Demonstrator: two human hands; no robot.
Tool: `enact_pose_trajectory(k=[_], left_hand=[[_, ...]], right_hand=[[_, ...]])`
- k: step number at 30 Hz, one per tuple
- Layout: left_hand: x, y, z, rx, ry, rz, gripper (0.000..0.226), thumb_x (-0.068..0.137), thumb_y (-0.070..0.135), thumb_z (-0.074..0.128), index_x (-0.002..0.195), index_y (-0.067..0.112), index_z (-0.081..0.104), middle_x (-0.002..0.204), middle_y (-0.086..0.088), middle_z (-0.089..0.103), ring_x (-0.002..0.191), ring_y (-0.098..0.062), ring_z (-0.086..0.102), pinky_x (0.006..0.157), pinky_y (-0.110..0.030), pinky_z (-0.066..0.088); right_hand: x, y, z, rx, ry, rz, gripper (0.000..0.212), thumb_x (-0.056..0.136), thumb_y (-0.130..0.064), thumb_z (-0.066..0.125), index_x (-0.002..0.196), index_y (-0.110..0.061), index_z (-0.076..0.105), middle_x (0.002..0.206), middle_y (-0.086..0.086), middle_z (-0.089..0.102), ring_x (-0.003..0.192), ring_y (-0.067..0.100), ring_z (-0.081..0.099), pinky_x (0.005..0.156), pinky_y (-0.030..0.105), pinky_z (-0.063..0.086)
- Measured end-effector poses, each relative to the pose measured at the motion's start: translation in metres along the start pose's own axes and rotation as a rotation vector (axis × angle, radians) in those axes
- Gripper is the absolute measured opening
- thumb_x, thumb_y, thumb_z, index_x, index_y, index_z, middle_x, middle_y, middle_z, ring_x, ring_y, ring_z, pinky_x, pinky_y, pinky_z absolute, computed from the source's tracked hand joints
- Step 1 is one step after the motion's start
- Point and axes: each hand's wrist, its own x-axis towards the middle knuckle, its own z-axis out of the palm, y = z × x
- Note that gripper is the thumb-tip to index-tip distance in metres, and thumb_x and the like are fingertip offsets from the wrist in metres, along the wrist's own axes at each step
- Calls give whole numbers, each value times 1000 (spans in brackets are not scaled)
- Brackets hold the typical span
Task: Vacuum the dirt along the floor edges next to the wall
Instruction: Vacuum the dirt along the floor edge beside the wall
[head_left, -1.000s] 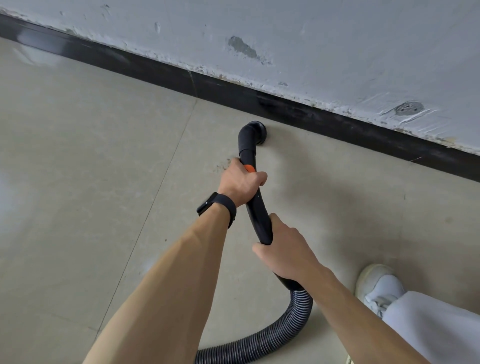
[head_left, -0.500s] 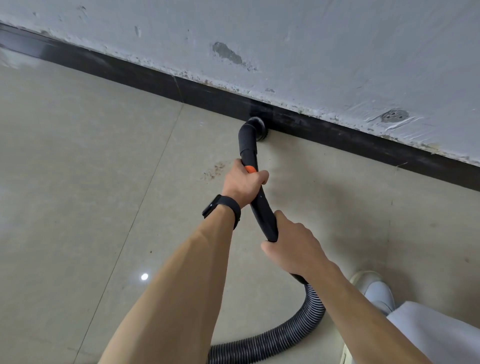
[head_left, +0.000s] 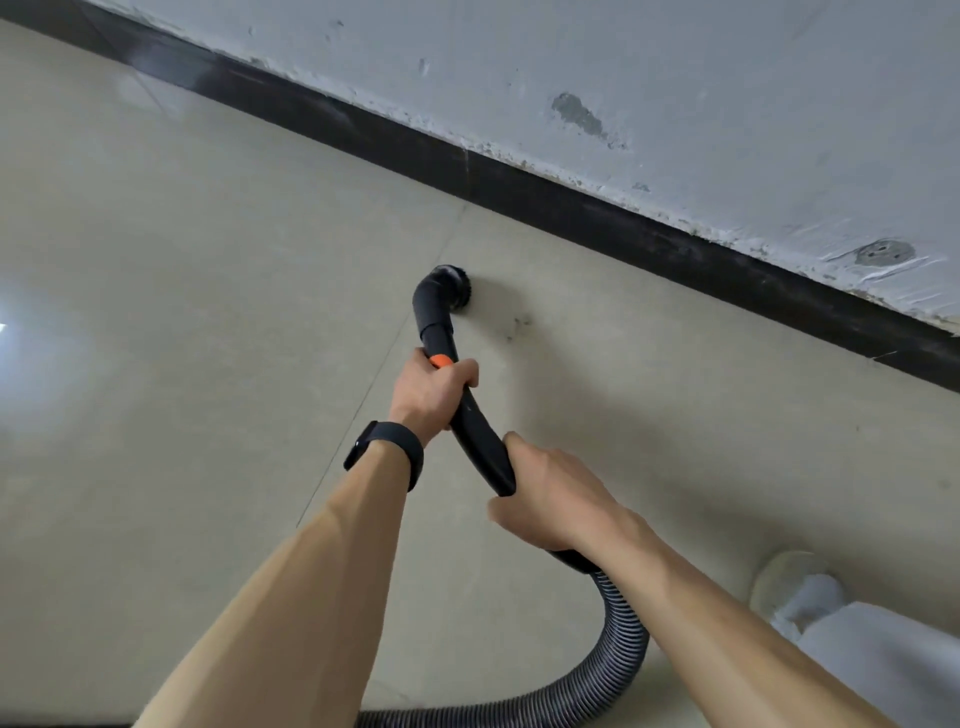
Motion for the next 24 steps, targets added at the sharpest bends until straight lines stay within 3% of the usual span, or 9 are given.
enact_pose_trajectory(k=[5, 11, 16, 24], left_hand=[[-33, -45, -23, 37, -7, -51, 25, 78, 19, 66, 90, 14, 44, 78, -6, 56, 63, -21, 55, 49, -28, 42], [-46, -51, -9, 4, -23, -47, 39, 64, 29, 66, 95, 15, 46, 81, -5, 58, 68, -23, 59, 58, -33, 47], [-45, -46, 21, 33, -32, -5, 34, 75, 23, 68, 100, 14, 46, 83, -4, 59, 71, -22, 60, 64, -34, 51], [-40, -33, 45, 85, -52, 41, 36, 76, 23, 68, 103, 12, 46, 83, -3, 58, 72, -22, 60, 72, -40, 56]], right_hand=[[-29, -6, 38, -82, -53, -22, 20, 82, -24, 54, 90, -23, 37, 82, 3, 58, 72, 26, 55, 54, 37, 36], [-42, 8, 43, 2, -59, 28, 21, 78, -28, 56, 86, -25, 38, 81, 1, 58, 70, 23, 55, 56, 36, 37], [-46, 32, 41, 105, -32, 79, 19, 77, -27, 59, 84, -26, 41, 78, 1, 61, 68, 22, 57, 58, 34, 40], [-43, 52, 39, 180, -1, 110, 20, 77, -28, 60, 83, -27, 42, 76, 0, 60, 64, 18, 53, 56, 31, 38]])
